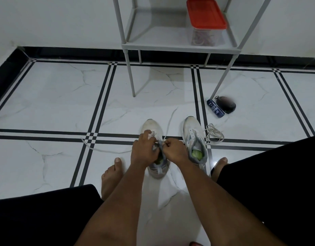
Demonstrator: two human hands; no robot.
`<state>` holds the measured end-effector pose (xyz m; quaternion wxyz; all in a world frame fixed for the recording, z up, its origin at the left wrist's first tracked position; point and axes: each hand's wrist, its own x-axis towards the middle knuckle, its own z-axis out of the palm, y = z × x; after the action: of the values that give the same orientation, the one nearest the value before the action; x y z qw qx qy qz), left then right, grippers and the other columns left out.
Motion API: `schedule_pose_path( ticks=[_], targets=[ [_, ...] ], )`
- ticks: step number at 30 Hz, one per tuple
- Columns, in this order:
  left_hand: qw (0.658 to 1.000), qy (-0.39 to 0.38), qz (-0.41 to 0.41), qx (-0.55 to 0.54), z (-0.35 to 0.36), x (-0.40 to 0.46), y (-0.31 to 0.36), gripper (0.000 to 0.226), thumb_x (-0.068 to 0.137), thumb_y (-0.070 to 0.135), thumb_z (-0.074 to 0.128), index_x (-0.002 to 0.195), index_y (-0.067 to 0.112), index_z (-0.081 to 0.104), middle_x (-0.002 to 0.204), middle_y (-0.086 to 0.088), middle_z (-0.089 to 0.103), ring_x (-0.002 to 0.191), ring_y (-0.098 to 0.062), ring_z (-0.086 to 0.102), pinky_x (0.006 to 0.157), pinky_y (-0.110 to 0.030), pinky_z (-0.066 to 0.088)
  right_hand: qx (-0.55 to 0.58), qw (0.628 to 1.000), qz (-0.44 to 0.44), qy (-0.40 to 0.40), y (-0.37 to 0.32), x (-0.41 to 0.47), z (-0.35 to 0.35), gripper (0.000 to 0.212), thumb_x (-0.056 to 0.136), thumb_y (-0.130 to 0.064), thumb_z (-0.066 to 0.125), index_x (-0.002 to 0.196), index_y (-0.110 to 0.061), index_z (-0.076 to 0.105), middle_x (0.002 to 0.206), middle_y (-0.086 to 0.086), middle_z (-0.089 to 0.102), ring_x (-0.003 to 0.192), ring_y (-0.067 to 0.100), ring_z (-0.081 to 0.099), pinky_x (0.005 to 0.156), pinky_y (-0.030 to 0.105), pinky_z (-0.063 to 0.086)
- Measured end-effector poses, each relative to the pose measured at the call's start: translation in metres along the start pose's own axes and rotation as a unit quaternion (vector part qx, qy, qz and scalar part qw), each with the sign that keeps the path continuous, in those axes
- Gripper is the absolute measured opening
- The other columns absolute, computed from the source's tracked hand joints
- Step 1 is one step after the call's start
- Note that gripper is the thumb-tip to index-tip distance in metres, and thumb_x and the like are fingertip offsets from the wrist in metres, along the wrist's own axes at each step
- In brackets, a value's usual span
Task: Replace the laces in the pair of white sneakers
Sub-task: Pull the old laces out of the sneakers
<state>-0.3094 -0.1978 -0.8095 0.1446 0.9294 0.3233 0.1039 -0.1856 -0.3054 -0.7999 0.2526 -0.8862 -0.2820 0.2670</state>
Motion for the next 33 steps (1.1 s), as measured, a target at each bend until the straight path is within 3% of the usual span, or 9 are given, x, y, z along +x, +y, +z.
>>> schedule_pose_path(
  ticks=[6, 10, 12, 15, 18, 24, 27, 30, 33],
  targets=[
    [0.986, 0.104, -0.101, -0.083, -0.007, 0.015, 0.006, 0.015, 0.09, 0.03, 0.068, 0.087, 0.018, 0.076, 0.126, 0.004, 0.06, 0.108, -0.019, 0.059, 0.077, -0.034, 0.049, -0.002, 1.0, 0.006, -0.005, 0.003, 0.0, 0.001, 0.026, 0.089, -0.045, 0.053, 0.084, -0.026, 0.07, 0.083, -0.007, 0.072, 0.082, 0.021, 0.068, 0.076, 0.034, 0.054],
    [0.639, 0.288, -0.551, -0.453, -0.04, 0.044, -0.009, 0.021, 0.093, 0.028, 0.062, 0.087, 0.008, 0.066, 0.112, -0.01, 0.061, 0.099, -0.031, 0.066, 0.078, -0.041, 0.058, 0.007, 1.0, 0.021, -0.016, 0.0, 0.001, -0.001, 0.027, 0.087, -0.044, 0.053, 0.078, -0.023, 0.068, 0.077, -0.006, 0.07, 0.077, 0.02, 0.067, 0.074, 0.033, 0.055],
    [0.684, 0.26, -0.583, -0.354, -0.045, 0.038, -0.019, 0.03, 0.092, 0.027, 0.056, 0.109, 0.003, 0.065, 0.121, -0.016, 0.059, 0.11, -0.036, 0.059, 0.087, -0.045, 0.055, 0.009, 0.999, 0.026, -0.018, 0.0, 0.001, -0.001, 0.029, 0.085, -0.043, 0.053, 0.076, -0.02, 0.068, 0.073, -0.005, 0.069, 0.073, 0.018, 0.066, 0.071, 0.033, 0.054],
    [0.912, 0.226, -0.294, -0.176, -0.032, 0.012, -0.017, 0.042, 0.084, 0.04, 0.065, 0.119, 0.016, 0.064, 0.131, -0.01, 0.054, 0.119, -0.033, 0.053, 0.087, -0.044, 0.054, 0.009, 0.999, 0.03, -0.024, -0.001, 0.0, -0.002, 0.028, 0.085, -0.043, 0.055, 0.075, -0.021, 0.069, 0.071, -0.006, 0.069, 0.072, 0.018, 0.066, 0.069, 0.031, 0.051],
    [0.996, 0.05, -0.054, -0.054, -0.007, 0.001, -0.007, 0.046, 0.076, 0.048, 0.071, 0.114, 0.024, 0.069, 0.139, -0.005, 0.051, 0.122, -0.026, 0.05, 0.091, -0.04, 0.047, 0.004, 0.999, 0.034, -0.023, -0.001, 0.002, -0.003, 0.024, 0.084, -0.041, 0.056, 0.076, -0.024, 0.071, 0.074, -0.007, 0.07, 0.076, 0.019, 0.067, 0.072, 0.032, 0.052],
    [0.998, 0.044, 0.029, 0.028, 0.003, 0.007, 0.003, 0.016, 0.089, 0.03, 0.067, 0.091, 0.017, 0.077, 0.136, 0.0, 0.06, 0.123, -0.025, 0.054, 0.094, -0.042, 0.046, 0.005, 0.999, 0.035, -0.032, -0.002, 0.001, -0.004, 0.024, 0.084, -0.04, 0.054, 0.075, -0.023, 0.069, 0.073, -0.006, 0.069, 0.073, 0.018, 0.066, 0.071, 0.034, 0.055],
    [0.976, 0.168, -0.129, -0.058, -0.012, 0.017, 0.003, 0.011, 0.086, 0.023, 0.07, 0.084, 0.013, 0.073, 0.124, -0.003, 0.063, 0.11, -0.025, 0.058, 0.084, -0.041, 0.046, 0.01, 0.999, 0.04, -0.033, -0.002, 0.0, -0.005, 0.026, 0.082, -0.039, 0.054, 0.072, -0.018, 0.065, 0.068, -0.004, 0.066, 0.07, 0.019, 0.065, 0.066, 0.032, 0.051],
    [0.837, 0.286, -0.432, -0.178, -0.035, 0.032, -0.007, 0.019, 0.088, 0.025, 0.062, 0.092, 0.007, 0.069, 0.117, -0.011, 0.063, 0.11, -0.036, 0.058, 0.084, -0.047, 0.043, 0.027, 0.998, 0.053, -0.036, -0.002, -0.002, -0.006, 0.031, 0.077, -0.043, 0.051, 0.071, -0.015, 0.063, 0.064, -0.003, 0.065, 0.067, 0.017, 0.064, 0.066, 0.031, 0.051],
    [0.736, 0.216, -0.608, -0.203, -0.041, 0.03, -0.018, 0.038, 0.093, 0.03, 0.053, 0.123, 0.007, 0.062, 0.135, -0.014, 0.054, 0.125, -0.037, 0.048, 0.098, -0.053, 0.039, 0.024, 0.998, 0.051, -0.037, -0.004, -0.004, -0.008, 0.029, 0.079, -0.041, 0.052, 0.068, -0.016, 0.062, 0.064, -0.003, 0.064, 0.067, 0.017, 0.063, 0.064, 0.03, 0.047]
  ],
)
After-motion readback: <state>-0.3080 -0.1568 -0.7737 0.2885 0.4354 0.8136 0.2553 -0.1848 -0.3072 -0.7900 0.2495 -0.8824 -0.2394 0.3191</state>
